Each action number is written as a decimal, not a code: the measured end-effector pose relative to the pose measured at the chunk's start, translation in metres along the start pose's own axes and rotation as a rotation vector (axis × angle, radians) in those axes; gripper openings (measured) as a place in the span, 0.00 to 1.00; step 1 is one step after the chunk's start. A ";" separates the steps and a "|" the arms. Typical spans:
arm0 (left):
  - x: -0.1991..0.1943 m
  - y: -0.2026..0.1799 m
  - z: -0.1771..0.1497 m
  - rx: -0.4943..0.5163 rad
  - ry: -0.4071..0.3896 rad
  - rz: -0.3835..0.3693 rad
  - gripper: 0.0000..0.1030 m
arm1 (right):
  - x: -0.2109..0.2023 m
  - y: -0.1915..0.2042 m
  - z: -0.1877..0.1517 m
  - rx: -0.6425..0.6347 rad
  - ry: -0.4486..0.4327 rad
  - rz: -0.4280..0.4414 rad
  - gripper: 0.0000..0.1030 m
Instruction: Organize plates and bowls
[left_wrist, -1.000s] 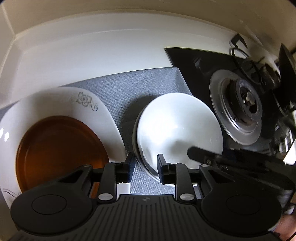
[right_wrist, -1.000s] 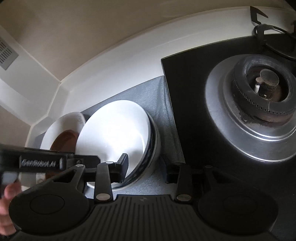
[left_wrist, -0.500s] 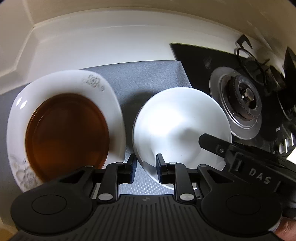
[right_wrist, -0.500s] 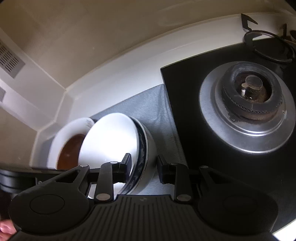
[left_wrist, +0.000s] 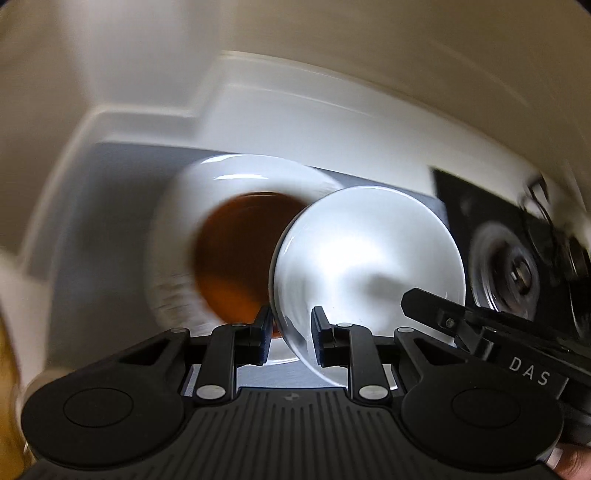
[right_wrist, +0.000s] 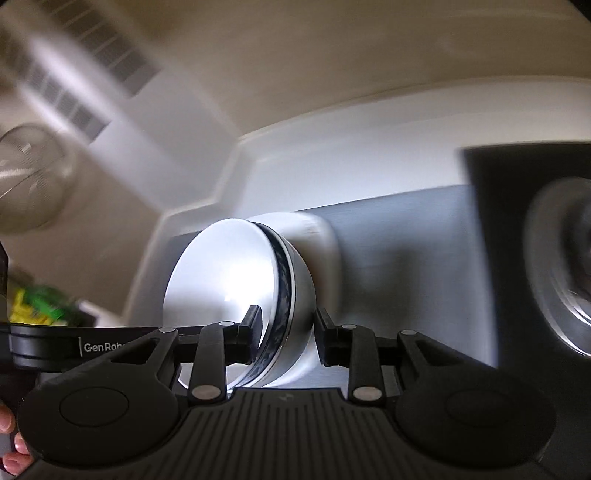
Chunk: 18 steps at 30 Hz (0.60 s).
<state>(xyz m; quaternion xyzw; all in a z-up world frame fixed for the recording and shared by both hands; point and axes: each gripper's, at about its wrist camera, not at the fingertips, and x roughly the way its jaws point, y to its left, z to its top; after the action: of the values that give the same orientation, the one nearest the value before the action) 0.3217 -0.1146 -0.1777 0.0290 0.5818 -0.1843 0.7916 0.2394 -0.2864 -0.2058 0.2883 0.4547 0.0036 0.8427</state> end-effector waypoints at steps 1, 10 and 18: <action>-0.008 0.012 -0.002 -0.032 -0.004 0.014 0.23 | 0.006 0.011 0.002 -0.026 0.017 0.021 0.32; -0.080 0.123 -0.049 -0.301 -0.025 0.151 0.24 | 0.058 0.136 -0.005 -0.243 0.189 0.247 0.32; -0.107 0.194 -0.096 -0.464 0.018 0.212 0.24 | 0.090 0.219 -0.045 -0.366 0.330 0.352 0.33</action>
<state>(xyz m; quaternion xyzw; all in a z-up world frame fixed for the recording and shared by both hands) 0.2696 0.1184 -0.1416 -0.0910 0.6091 0.0387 0.7869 0.3137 -0.0583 -0.1865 0.2014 0.5203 0.2783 0.7819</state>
